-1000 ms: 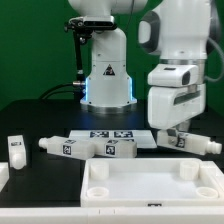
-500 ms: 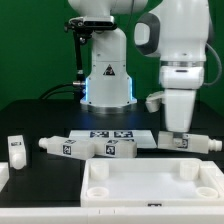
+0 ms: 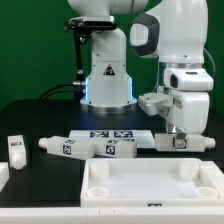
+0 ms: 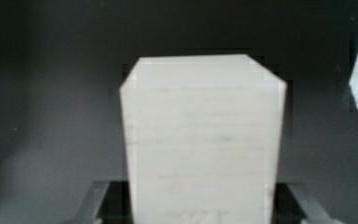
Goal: Assemble desk
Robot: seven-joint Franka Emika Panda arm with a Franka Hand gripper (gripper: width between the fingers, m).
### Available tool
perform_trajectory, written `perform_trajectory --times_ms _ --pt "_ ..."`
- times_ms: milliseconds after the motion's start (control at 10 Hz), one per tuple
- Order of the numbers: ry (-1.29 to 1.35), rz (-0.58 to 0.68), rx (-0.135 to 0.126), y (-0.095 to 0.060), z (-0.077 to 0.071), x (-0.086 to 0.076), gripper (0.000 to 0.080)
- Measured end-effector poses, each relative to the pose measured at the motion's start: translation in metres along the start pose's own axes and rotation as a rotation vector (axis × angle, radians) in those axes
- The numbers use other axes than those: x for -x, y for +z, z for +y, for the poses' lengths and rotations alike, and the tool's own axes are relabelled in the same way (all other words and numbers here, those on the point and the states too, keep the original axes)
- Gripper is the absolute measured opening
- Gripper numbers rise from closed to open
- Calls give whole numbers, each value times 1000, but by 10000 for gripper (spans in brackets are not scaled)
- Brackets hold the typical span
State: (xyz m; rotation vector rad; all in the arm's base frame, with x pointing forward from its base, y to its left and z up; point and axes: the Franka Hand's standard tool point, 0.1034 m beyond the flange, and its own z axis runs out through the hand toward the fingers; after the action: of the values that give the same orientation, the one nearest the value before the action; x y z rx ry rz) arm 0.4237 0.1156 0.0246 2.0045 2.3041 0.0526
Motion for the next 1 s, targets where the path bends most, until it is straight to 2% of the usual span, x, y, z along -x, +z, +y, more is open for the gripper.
perform_trajectory --times_ms 200,300,400,700,800,900,1000 --pt "-347 -13 -2 1 -4 -7 284" --pt "-505 -26 -21 2 -7 -5 284" --pt "-579 -31 -25 2 -7 1 284" --pt "-763 -41 -33 3 -9 3 284" --pt "-898 -47 -48 4 -7 -2 284" --pt "-1027 -42 -37 4 -7 -10 284" --pt "-1106 -46 -60 5 -11 -13 284"
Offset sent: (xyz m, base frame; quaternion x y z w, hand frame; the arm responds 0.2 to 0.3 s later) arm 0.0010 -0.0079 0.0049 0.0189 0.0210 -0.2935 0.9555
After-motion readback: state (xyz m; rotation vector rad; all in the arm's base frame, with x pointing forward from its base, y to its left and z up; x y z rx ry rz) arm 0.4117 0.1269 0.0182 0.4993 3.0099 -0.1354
